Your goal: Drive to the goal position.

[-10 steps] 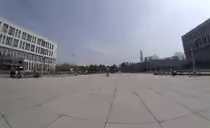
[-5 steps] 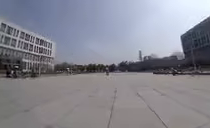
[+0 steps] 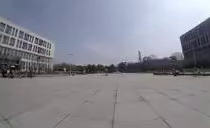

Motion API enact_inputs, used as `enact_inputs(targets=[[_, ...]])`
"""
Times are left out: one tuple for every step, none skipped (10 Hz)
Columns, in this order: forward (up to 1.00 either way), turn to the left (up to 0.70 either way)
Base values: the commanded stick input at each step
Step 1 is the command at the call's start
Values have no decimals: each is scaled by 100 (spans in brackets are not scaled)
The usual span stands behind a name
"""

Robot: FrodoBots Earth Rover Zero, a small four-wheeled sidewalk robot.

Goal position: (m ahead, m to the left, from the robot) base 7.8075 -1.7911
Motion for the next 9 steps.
enact_inputs(targets=[[85,0],[85,0],[85,0],[85,0],[85,0],[85,0],[85,0],[85,0],[85,0]])
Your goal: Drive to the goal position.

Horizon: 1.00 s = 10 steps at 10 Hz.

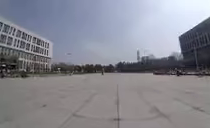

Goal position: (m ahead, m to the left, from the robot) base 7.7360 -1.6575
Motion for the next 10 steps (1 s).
enact_inputs(targets=[[85,0],[85,0],[85,0],[85,0],[85,0],[85,0],[85,0],[85,0],[85,0],[85,0]])
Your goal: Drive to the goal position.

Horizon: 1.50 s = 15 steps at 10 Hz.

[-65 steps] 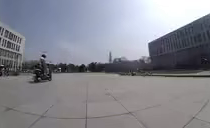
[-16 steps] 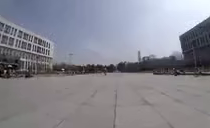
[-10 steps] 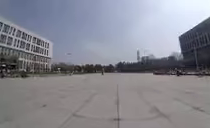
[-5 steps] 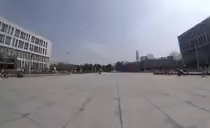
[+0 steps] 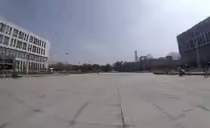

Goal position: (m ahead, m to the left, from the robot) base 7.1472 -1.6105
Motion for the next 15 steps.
enact_inputs(targets=[[85,0],[85,0],[85,0],[85,0],[85,0],[85,0],[85,0],[85,0],[85,0],[86,0],[100,0],[100,0],[100,0],[100,0],[100,0]])
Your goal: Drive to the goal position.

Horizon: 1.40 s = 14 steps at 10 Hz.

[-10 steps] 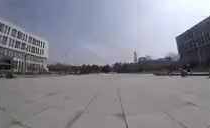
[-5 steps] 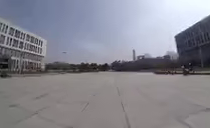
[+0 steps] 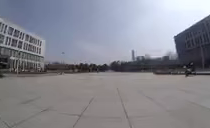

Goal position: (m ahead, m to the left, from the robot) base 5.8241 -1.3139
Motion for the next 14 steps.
enact_inputs(targets=[[100,0],[100,0],[100,0],[100,0],[100,0],[100,0],[100,0],[100,0],[100,0],[100,0],[100,0],[100,0],[100,0],[100,0]])
